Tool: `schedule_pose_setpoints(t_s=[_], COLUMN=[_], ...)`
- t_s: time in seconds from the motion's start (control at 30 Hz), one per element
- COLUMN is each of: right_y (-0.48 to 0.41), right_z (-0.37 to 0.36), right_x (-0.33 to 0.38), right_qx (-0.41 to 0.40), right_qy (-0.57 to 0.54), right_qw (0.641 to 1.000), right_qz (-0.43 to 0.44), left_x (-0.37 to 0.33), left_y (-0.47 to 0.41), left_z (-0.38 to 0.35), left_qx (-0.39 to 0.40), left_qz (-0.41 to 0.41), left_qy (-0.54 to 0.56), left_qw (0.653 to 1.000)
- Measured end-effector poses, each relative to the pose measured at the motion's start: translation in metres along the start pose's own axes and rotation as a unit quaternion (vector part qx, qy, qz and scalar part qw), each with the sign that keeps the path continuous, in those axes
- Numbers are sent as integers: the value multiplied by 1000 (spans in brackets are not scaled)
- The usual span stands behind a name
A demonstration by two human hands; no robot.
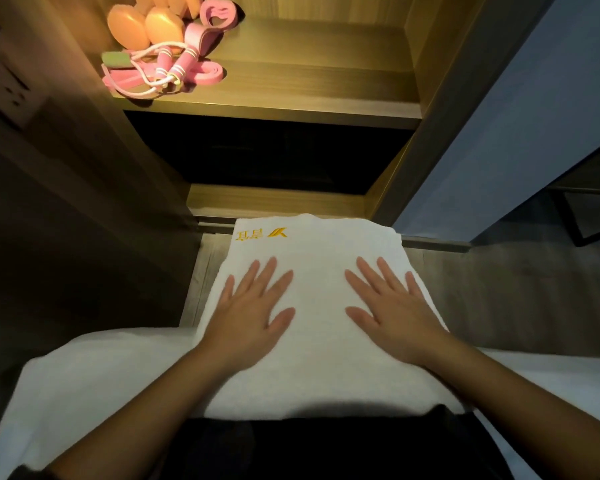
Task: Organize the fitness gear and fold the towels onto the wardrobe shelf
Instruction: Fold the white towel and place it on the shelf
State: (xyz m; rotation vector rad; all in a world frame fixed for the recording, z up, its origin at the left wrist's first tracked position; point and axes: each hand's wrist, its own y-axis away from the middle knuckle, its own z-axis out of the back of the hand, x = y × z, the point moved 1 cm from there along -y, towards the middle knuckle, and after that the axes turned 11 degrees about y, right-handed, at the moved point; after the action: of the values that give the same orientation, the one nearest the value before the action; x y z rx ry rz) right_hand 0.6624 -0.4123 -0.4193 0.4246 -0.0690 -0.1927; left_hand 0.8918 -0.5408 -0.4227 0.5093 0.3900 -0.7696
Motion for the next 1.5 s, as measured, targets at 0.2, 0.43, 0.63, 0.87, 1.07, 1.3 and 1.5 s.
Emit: schedule_pose_setpoints(t_s=[0.2,0.43,0.63,0.87,1.07,1.3,1.5], right_y=[25,42,49,59,64,48,-15], right_z=[13,0,-15,-18,-18,-2,19], right_x=[-7,54,31,9,2,-18,11], right_qx=[33,5,0,1,38,27,-79], right_qy=[-43,49,47,-2,-69,-148,-64], right_qw=[996,996,998,1000,993,972,993], right_qz=[-67,72,41,-16,-92,-179,-66], left_x=[1,-37,-18,-4,6,18,-21], left_y=[25,43,54,62,60,42,-25], left_z=[14,-18,-22,-19,-22,6,12], left_qx=[-28,3,-21,-49,-66,-62,-104], left_qz=[80,-36,-39,-41,40,173,40], left_qy=[24,-79,-59,-13,41,75,21], left_qw=[996,996,997,998,996,980,994])
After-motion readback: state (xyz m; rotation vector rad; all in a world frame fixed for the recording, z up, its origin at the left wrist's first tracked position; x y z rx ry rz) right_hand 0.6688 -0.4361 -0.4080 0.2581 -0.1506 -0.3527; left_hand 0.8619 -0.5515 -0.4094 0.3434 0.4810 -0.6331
